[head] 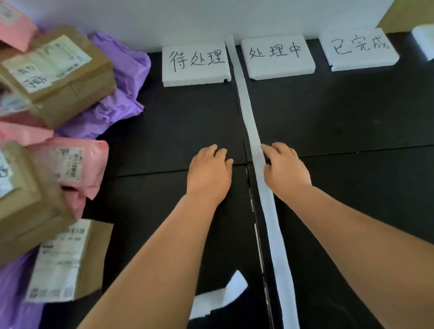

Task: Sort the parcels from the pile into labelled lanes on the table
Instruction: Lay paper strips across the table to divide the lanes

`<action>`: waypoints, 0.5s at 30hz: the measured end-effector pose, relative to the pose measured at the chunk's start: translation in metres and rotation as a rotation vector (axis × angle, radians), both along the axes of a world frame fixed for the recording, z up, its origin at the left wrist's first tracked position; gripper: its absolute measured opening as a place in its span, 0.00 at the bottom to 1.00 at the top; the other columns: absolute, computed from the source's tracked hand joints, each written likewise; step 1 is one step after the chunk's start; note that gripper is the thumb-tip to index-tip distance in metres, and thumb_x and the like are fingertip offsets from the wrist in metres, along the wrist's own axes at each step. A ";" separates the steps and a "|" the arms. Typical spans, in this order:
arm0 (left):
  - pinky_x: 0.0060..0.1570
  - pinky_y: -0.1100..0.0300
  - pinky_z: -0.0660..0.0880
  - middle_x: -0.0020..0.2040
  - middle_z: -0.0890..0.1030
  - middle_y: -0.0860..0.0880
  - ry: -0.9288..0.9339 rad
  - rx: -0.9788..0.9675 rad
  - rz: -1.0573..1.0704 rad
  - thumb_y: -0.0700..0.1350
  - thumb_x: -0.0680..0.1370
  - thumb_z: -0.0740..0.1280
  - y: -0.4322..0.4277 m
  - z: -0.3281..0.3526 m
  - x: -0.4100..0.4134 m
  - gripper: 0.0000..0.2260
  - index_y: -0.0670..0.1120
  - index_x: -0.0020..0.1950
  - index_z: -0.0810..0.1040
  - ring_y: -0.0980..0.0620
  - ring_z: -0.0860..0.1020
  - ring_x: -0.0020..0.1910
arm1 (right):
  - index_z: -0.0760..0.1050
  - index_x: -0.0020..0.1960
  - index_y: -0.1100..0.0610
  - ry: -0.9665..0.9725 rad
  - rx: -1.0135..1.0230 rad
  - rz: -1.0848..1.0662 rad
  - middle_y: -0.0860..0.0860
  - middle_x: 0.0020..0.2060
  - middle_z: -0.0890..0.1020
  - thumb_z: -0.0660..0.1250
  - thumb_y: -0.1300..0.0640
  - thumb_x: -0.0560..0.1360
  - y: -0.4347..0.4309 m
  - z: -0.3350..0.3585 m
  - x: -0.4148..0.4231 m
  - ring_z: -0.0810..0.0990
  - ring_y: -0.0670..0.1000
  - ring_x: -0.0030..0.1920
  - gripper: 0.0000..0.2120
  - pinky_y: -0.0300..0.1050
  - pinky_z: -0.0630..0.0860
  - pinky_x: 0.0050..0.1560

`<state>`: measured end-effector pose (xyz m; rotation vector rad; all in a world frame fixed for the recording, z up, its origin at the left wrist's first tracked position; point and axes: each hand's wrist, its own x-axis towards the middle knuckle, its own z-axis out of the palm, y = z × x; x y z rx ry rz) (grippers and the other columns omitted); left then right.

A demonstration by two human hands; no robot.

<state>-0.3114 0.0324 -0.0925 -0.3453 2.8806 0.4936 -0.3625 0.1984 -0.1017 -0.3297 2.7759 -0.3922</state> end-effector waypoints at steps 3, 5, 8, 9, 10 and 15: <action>0.74 0.53 0.60 0.76 0.66 0.46 0.044 0.056 0.056 0.50 0.85 0.53 0.001 0.010 0.038 0.20 0.46 0.76 0.67 0.47 0.62 0.76 | 0.64 0.76 0.53 0.040 -0.048 -0.062 0.53 0.72 0.68 0.62 0.61 0.81 -0.001 0.011 0.032 0.68 0.55 0.71 0.25 0.52 0.75 0.64; 0.72 0.54 0.62 0.74 0.69 0.47 0.085 0.079 0.104 0.48 0.85 0.54 0.000 0.017 0.068 0.19 0.45 0.74 0.69 0.48 0.64 0.74 | 0.67 0.75 0.54 0.059 -0.081 -0.021 0.54 0.70 0.70 0.62 0.61 0.80 -0.003 0.016 0.055 0.69 0.55 0.69 0.23 0.53 0.76 0.62; 0.70 0.53 0.64 0.72 0.71 0.47 0.106 0.079 0.177 0.46 0.85 0.55 -0.006 0.026 0.116 0.18 0.46 0.74 0.70 0.48 0.67 0.71 | 0.70 0.72 0.55 0.052 -0.123 0.031 0.53 0.68 0.72 0.60 0.61 0.81 -0.009 0.024 0.087 0.70 0.55 0.68 0.20 0.53 0.77 0.58; 0.71 0.53 0.64 0.73 0.71 0.48 0.095 0.072 0.196 0.45 0.85 0.55 -0.008 0.030 0.132 0.18 0.46 0.74 0.69 0.48 0.67 0.72 | 0.71 0.71 0.55 0.050 -0.131 0.042 0.53 0.67 0.73 0.60 0.61 0.81 -0.011 0.027 0.096 0.71 0.55 0.67 0.19 0.53 0.77 0.56; 0.72 0.53 0.63 0.73 0.70 0.48 0.086 0.062 0.217 0.45 0.85 0.56 -0.009 0.034 0.147 0.18 0.47 0.75 0.69 0.48 0.66 0.73 | 0.72 0.71 0.55 0.050 -0.139 0.052 0.53 0.66 0.73 0.60 0.61 0.81 -0.014 0.029 0.104 0.72 0.55 0.66 0.18 0.53 0.77 0.54; 0.70 0.54 0.65 0.72 0.70 0.50 0.103 0.031 0.412 0.43 0.83 0.58 -0.006 0.046 0.224 0.19 0.48 0.75 0.69 0.49 0.66 0.72 | 0.75 0.68 0.54 0.037 -0.193 0.182 0.53 0.64 0.75 0.59 0.61 0.81 -0.032 0.038 0.142 0.76 0.55 0.59 0.16 0.46 0.73 0.46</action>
